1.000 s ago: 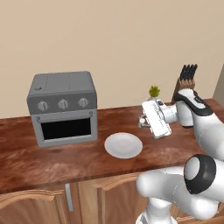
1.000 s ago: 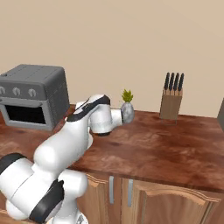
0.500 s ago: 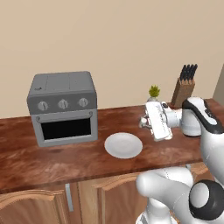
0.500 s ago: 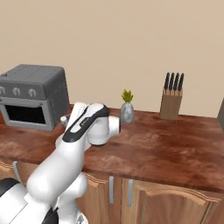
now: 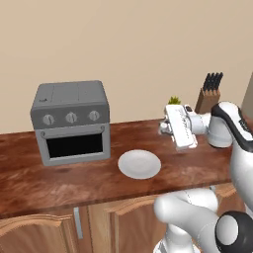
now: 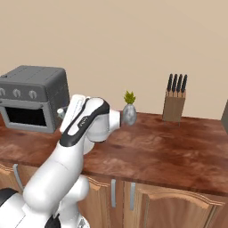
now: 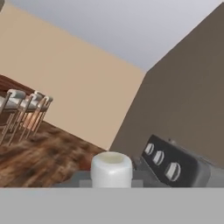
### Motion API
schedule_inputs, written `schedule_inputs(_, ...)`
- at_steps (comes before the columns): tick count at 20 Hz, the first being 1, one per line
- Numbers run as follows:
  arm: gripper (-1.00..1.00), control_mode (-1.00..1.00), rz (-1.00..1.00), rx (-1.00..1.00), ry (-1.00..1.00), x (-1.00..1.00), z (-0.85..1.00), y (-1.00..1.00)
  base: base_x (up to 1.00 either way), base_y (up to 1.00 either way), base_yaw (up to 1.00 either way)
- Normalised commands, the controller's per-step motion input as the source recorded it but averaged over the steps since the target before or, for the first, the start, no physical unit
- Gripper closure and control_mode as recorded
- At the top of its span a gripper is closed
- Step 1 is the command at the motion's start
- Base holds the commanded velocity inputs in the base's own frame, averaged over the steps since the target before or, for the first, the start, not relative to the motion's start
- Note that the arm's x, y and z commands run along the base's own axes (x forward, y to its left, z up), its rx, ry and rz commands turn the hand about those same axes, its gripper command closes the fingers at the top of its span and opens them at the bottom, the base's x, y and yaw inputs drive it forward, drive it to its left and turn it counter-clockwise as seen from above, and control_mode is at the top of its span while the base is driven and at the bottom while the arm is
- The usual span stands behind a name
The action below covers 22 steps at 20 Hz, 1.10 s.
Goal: Pick up the marshmallow and place it in the cup of hot chocolate on the dining counter.
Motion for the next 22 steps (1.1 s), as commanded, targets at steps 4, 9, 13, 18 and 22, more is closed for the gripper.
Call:
schedule_inputs(4, 1.0, -1.0, 0.04, 0.04, 0.01, -0.19, 0.3, 0.0, 0.0, 0.0, 0.0)
schedule_inputs(9, 1.0, -1.0, 0.02, 0.0, 0.0, -0.42, 0.11, 0.0, 0.0, 0.0, 0.0)
schedule_inputs(13, 1.0, 1.0, 0.0, 0.0, 0.0, 0.0, 0.0, 0.0, -0.3, 0.0, 0.02)
schedule_inputs(18, 1.0, 1.0, 0.0, 0.0, 0.0, 0.0, 0.0, 0.0, -0.66, 0.19, 0.12)
schedule_inputs(22, 1.0, 1.0, 0.0, 0.0, 0.0, 0.0, 0.0, 0.0, -0.54, 0.88, 0.34)
